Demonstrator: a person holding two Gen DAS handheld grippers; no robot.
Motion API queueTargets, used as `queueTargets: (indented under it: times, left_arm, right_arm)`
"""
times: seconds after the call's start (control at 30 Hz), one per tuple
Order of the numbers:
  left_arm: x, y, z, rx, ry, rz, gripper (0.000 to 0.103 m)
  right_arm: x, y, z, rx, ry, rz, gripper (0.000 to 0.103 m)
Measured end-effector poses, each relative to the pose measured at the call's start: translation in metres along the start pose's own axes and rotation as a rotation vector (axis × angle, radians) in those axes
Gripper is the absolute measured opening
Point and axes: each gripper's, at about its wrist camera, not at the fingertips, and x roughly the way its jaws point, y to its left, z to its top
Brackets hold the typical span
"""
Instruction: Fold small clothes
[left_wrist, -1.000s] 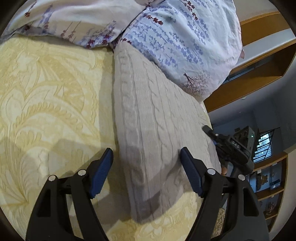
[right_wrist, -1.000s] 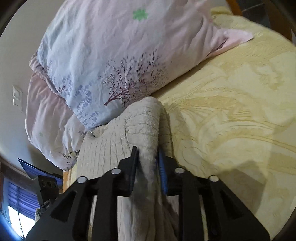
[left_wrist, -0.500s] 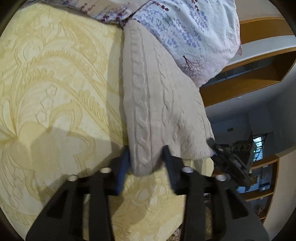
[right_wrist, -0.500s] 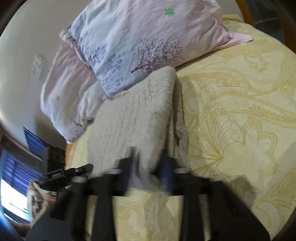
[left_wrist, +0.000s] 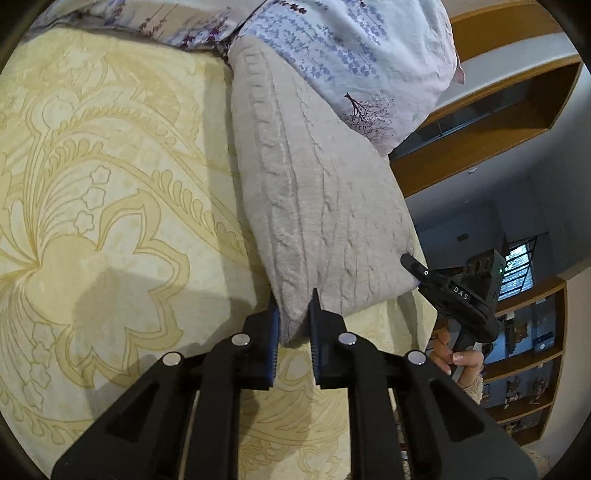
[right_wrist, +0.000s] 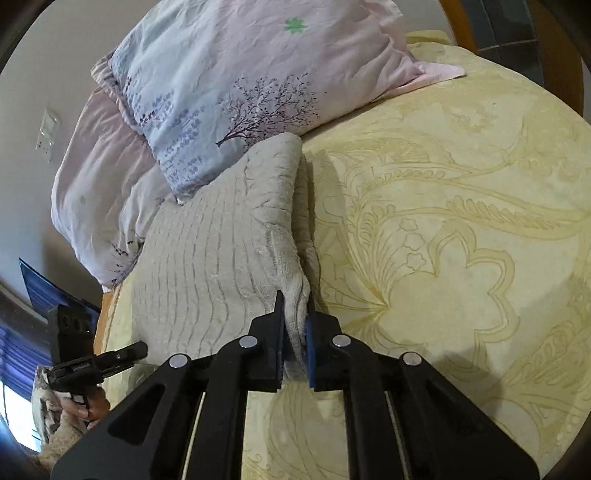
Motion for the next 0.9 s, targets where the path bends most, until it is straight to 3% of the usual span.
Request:
queueTargets:
  times: [0.13,0.17,0.2,0.27,0.4,0.43,0.47,0.57,0.77,0.83,0.9]
  left_arm:
    - [-0.013,-0.007,0.005,0.033,-0.03,0.021,0.024]
    - [-0.016,-0.008,0.007,0.038,-0.045,0.022,0.039]
    - [-0.022,-0.009,0.011,0.038,-0.069,0.021,0.053]
    - [-0.031,-0.01,0.022,0.033,-0.118,0.035,0.06]
    - [-0.032,-0.011,0.043,0.017,-0.141,0.066,0.067]
    - [-0.03,-0.011,0.049,0.014,-0.141,0.074,0.068]
    - [-0.029,-0.01,0.052,0.011,-0.142,0.082,0.071]
    - [-0.02,-0.009,0.061,-0.003,-0.142,0.099,0.078]
    - [-0.005,-0.004,0.072,-0.036,-0.137,0.09,0.08]
    - [-0.002,-0.002,0.076,-0.051,-0.138,0.078,0.081]
    - [0.001,-0.001,0.08,-0.057,-0.141,0.07,0.083]
  right_arm:
    - [-0.008,0.001,0.014,0.027,0.004,0.038,0.028]
    - [-0.011,0.0,0.02,0.043,-0.012,0.053,0.041]
    - [-0.013,-0.001,0.024,0.055,-0.022,0.065,0.046]
    - [-0.007,-0.002,0.037,0.08,-0.027,0.09,0.046]
    - [0.018,0.004,0.055,0.098,0.005,0.081,0.045]
    - [0.025,0.005,0.057,0.098,0.014,0.067,0.037]
    - [0.029,0.006,0.058,0.089,0.01,0.058,0.007]
    - [0.036,0.0,0.062,0.116,-0.035,0.014,0.008]
    - [0.042,-0.016,0.061,0.182,0.003,0.044,0.01]
    - [0.033,-0.016,0.063,0.196,0.009,0.064,0.026]
    - [0.027,-0.016,0.064,0.197,0.007,0.069,0.073]
